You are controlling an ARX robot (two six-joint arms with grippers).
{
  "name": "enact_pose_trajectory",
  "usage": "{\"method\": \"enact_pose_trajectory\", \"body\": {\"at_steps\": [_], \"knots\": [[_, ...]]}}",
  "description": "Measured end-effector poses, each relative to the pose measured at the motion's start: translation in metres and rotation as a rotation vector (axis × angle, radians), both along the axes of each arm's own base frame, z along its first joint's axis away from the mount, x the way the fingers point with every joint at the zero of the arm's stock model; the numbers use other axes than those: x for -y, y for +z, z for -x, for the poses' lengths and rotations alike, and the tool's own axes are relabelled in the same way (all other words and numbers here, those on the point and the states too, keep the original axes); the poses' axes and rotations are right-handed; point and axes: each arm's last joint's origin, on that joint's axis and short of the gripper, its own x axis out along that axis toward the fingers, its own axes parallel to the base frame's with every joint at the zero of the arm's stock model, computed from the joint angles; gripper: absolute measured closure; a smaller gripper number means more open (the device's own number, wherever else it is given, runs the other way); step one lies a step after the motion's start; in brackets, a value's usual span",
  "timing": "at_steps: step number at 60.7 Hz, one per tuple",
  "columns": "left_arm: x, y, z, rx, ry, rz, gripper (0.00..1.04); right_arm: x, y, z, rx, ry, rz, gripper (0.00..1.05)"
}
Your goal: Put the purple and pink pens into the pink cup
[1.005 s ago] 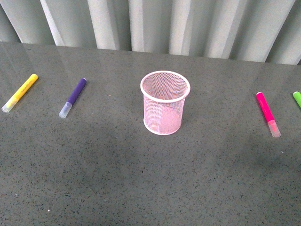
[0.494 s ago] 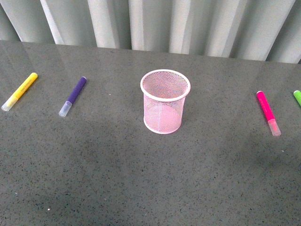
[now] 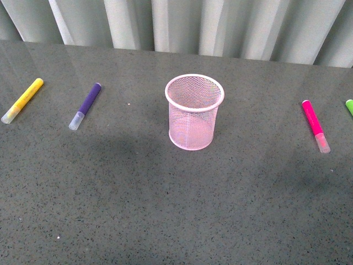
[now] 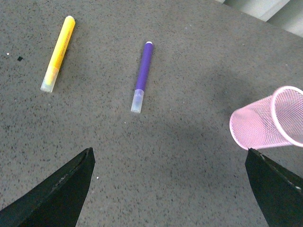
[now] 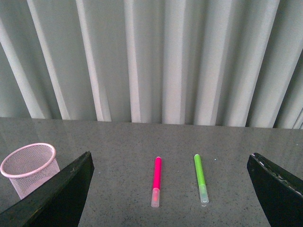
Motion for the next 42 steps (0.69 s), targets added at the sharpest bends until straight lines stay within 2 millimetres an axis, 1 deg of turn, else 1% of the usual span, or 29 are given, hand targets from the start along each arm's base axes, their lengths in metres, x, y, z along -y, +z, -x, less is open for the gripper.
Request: {"method": "enact_pose_trajectory", "body": {"at_steps": [7,12,17,24,37,42], "knots": [[0.005,0.002,-0.04,-0.039,0.006,-0.025,0.07,0.0,0.0,0.0,0.0,0.0,0.0,0.07],[0.007,-0.001,-0.061,-0.06,0.002,-0.051,0.07,0.0,0.0,0.0,0.0,0.0,0.0,0.07],[0.01,-0.009,-0.082,-0.091,-0.046,-0.076,0.07,0.0,0.0,0.0,0.0,0.0,0.0,0.07],[0.013,-0.025,-0.103,-0.121,-0.144,-0.107,0.07,0.0,0.0,0.0,0.0,0.0,0.0,0.07],[0.013,-0.048,-0.136,-0.163,-0.193,-0.176,0.07,0.0,0.0,0.0,0.0,0.0,0.0,0.07],[0.014,-0.058,-0.145,-0.18,-0.215,-0.176,0.07,0.0,0.0,0.0,0.0,0.0,0.0,0.07]]}}
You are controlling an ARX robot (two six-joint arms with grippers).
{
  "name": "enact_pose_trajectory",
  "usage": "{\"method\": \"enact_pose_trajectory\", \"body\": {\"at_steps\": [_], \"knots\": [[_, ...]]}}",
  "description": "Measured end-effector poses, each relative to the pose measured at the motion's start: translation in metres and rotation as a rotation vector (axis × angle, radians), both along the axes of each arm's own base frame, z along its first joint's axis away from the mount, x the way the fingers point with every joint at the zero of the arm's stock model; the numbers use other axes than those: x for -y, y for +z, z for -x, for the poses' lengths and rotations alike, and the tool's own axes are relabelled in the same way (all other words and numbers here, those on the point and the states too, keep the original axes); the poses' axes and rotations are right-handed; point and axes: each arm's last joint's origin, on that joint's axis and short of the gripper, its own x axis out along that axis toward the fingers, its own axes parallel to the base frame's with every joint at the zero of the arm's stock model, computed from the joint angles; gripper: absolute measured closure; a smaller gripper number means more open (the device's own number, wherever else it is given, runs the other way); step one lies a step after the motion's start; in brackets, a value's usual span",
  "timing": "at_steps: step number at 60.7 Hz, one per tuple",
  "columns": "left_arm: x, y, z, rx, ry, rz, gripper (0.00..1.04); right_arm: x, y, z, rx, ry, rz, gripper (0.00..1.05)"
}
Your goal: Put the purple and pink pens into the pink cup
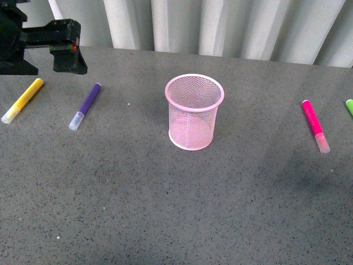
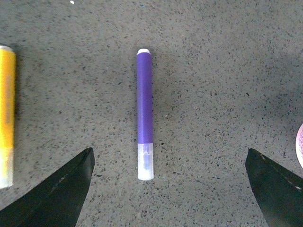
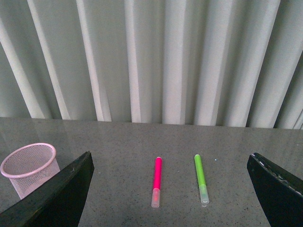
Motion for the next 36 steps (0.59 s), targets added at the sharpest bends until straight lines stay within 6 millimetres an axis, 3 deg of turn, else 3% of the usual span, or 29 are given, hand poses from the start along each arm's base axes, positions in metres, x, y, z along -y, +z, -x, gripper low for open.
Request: {"method": "enact_pose_trajectory", "body": {"at_steps": [23,36], "knots": [[0.004,-0.033,-0.035,-0.047,-0.005,-0.069,0.07,0.0,0.0,0.0,0.0,0.0,0.0,0.07],[0.008,-0.041,-0.049,-0.073,-0.02,-0.066,0.07,0.0,0.0,0.0,0.0,0.0,0.0,0.07]]}}
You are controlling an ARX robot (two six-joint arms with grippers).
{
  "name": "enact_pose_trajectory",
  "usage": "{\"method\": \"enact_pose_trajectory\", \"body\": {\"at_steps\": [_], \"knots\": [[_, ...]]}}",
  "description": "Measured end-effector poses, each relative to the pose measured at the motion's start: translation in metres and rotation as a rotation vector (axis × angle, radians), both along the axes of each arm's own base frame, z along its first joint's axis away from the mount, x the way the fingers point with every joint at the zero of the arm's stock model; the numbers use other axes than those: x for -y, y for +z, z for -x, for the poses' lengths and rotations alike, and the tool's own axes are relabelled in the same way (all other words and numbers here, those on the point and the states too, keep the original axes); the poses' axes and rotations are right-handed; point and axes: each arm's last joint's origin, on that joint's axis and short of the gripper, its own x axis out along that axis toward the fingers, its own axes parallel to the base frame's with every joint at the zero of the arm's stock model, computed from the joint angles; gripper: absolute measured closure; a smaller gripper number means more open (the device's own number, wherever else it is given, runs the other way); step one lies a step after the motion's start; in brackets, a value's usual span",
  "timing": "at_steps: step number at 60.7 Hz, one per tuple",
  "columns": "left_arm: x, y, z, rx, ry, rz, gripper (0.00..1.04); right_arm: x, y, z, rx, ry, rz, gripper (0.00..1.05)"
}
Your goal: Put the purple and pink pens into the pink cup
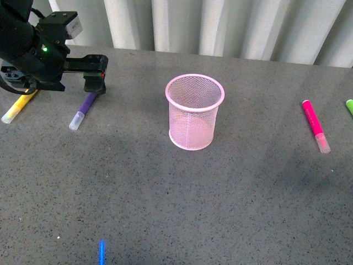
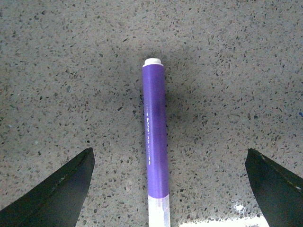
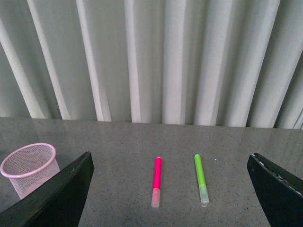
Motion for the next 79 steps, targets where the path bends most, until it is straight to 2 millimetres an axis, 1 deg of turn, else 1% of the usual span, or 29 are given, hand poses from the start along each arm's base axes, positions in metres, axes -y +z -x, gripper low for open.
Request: {"method": "enact_pose_trajectory", "body": {"at_steps": [16,35,42,58,61,64,66,68,79], "knots": [[0.001,-0.007,-0.015,-0.004,0.004,-0.007,0.07,0.0,0.0,0.0,0.0,0.0,0.0,0.07],[-0.004,-0.02,-0.032,-0.02,0.038,-0.017,0.07,0.0,0.0,0.0,0.0,0.0,0.0,0.07],[-0.004,-0.029,-0.034,-0.044,0.031,-0.019,0.07,0.0,0.0,0.0,0.0,0.0,0.0,0.07],[0.001,-0.033,-0.038,-0.047,0.019,-0.058,0.07,0.0,0.0,0.0,0.0,0.0,0.0,0.07],[0.001,-0.033,-0.039,-0.045,0.025,-0.079,0.12,0.0,0.0,0.0,0.0,0.0,0.0,0.07],[0.002,-0.034,-0.039,-0.057,0.021,-0.081,0.21,0.0,0.0,0.0,0.0,0.0,0.0,0.07],[0.002,-0.034,-0.039,-0.063,0.016,-0.081,0.25,0.0,0.0,0.0,0.0,0.0,0.0,0.07],[0.003,-0.033,-0.038,-0.081,0.01,-0.087,0.33,0.0,0.0,0.0,0.0,0.0,0.0,0.07],[0.004,-0.031,-0.035,-0.163,-0.016,-0.075,0.62,0.0,0.0,0.0,0.0,0.0,0.0,0.07]]}}
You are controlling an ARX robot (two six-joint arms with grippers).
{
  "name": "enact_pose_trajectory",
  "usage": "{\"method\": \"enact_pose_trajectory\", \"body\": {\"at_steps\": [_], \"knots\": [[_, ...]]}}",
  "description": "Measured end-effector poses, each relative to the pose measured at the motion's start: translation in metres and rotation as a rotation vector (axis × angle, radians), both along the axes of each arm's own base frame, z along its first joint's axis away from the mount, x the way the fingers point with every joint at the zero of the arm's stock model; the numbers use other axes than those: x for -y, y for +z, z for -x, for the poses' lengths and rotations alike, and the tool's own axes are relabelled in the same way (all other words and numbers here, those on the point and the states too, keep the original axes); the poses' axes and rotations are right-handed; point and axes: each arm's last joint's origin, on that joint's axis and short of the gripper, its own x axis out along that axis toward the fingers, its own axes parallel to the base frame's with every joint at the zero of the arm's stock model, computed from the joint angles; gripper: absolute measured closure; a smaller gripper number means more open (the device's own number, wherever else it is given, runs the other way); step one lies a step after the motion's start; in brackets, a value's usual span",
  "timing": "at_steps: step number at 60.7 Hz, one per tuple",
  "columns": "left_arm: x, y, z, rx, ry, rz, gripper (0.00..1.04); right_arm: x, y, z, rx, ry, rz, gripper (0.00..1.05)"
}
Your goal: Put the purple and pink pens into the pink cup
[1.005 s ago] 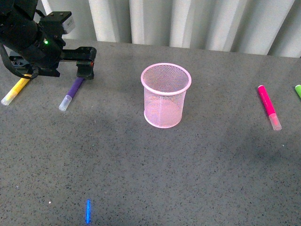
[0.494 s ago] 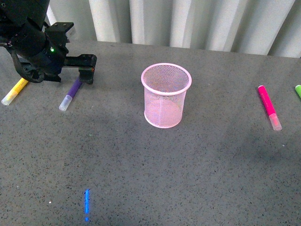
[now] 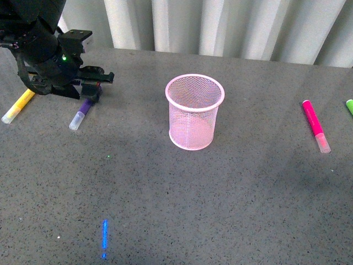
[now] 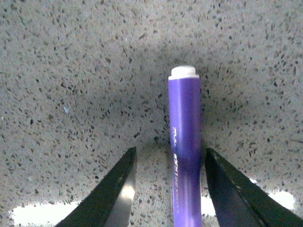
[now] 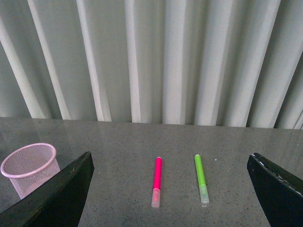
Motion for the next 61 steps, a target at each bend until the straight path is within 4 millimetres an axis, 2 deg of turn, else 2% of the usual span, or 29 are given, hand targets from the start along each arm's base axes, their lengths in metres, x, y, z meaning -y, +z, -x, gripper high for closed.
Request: {"method": "enact_pose_trajectory", "body": {"at_steps": [4,8,12,29,40,45,51,54,59,61], "knots": [[0.0,0.0,0.001,-0.015,0.0,-0.004,0.71,0.0,0.0,0.0,0.0,0.0,0.0,0.07],[-0.001,0.001,0.003,-0.03,0.006,-0.005,0.85,0.0,0.0,0.0,0.0,0.0,0.0,0.07],[0.0,0.003,0.004,-0.03,0.009,0.011,0.91,0.0,0.0,0.0,0.0,0.0,0.0,0.07],[0.001,0.005,0.015,0.003,0.051,0.106,0.92,0.0,0.0,0.0,0.0,0.0,0.0,0.07],[0.011,0.015,0.034,0.111,0.01,0.076,0.92,0.0,0.0,0.0,0.0,0.0,0.0,0.07],[0.014,0.031,0.038,0.202,0.002,0.093,0.92,0.0,0.0,0.0,0.0,0.0,0.0,0.07],[0.017,0.062,0.043,0.381,0.014,0.11,0.92,0.0,0.0,0.0,0.0,0.0,0.0,0.07],[0.016,0.085,0.047,0.508,0.024,0.187,0.92,0.0,0.0,0.0,0.0,0.0,0.0,0.07],[0.017,0.109,0.057,0.643,0.056,0.296,0.92,0.0,0.0,0.0,0.0,0.0,0.0,0.07],[0.02,0.12,0.066,0.73,0.081,0.381,0.92,0.0,0.0,0.0,0.0,0.0,0.0,0.07]]}}
